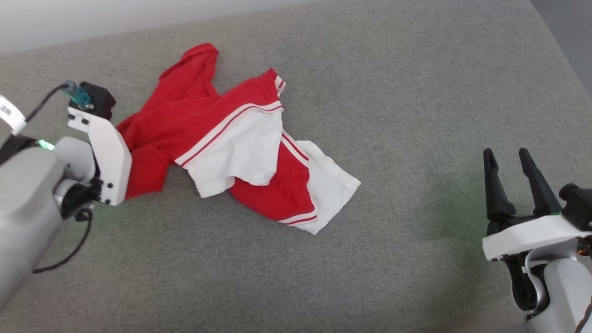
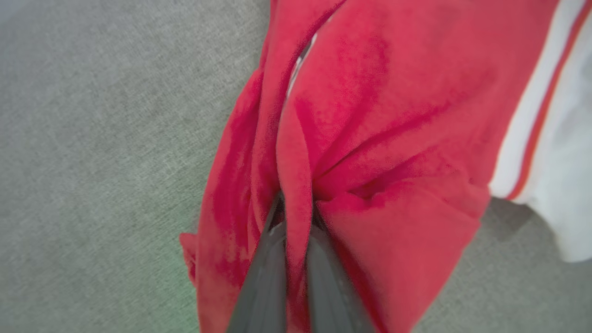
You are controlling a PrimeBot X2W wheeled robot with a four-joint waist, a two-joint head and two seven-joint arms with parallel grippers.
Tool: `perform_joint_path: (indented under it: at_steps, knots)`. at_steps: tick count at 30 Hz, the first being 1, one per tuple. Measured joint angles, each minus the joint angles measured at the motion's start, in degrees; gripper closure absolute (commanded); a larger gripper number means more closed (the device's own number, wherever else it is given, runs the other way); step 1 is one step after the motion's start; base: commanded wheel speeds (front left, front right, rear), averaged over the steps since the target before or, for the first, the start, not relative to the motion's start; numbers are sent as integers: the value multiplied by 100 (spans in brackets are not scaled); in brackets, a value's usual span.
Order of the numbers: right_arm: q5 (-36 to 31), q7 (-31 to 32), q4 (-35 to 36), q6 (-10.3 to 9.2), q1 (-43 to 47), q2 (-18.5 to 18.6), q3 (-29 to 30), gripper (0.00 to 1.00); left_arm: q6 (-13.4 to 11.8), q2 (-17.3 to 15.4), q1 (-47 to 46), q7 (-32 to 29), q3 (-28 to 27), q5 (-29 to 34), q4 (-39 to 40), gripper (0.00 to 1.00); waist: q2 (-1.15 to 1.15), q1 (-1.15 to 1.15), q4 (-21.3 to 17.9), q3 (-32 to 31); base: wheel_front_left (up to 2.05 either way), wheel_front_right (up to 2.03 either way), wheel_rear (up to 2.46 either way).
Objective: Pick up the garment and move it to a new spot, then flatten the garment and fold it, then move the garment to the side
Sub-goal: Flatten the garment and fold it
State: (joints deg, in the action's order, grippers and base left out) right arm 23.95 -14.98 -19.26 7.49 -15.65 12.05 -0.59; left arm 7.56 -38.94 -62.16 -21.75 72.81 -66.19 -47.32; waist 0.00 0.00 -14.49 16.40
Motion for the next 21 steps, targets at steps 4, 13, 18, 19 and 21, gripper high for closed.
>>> perform_joint_path:
  at_steps: [4, 13, 18, 19, 21]
  knots:
    - [-53, 0, -49, 0, 43, 200, -202, 0, 0, 179, 198, 592, -141, -212, -10, 0, 0, 0, 113, -124, 0, 0, 0]
    - [-111, 513, -153, 0, -255, 1299, -1494, 0, -34, 457, 794, 2514, -438, -237, 154, 0, 0, 0, 624, -413, 0, 0, 0]
    - [216, 1237, 1, 1, -493, 1940, -2387, 0, -323, 746, 1389, 3549, -679, -220, 365, 0, 0, 0, 1075, -552, 0, 0, 0]
    - [216, 1237, 1, 1, -493, 1940, -2387, 0, -323, 746, 1389, 3549, -679, -220, 365, 0, 0, 0, 1075, -552, 0, 0, 0]
    - [388, 1568, 70, 1, -603, 2216, -2739, 0, -471, 883, 1642, 3649, -857, -121, 557, 0, 0, 0, 1280, -591, 0, 0, 0]
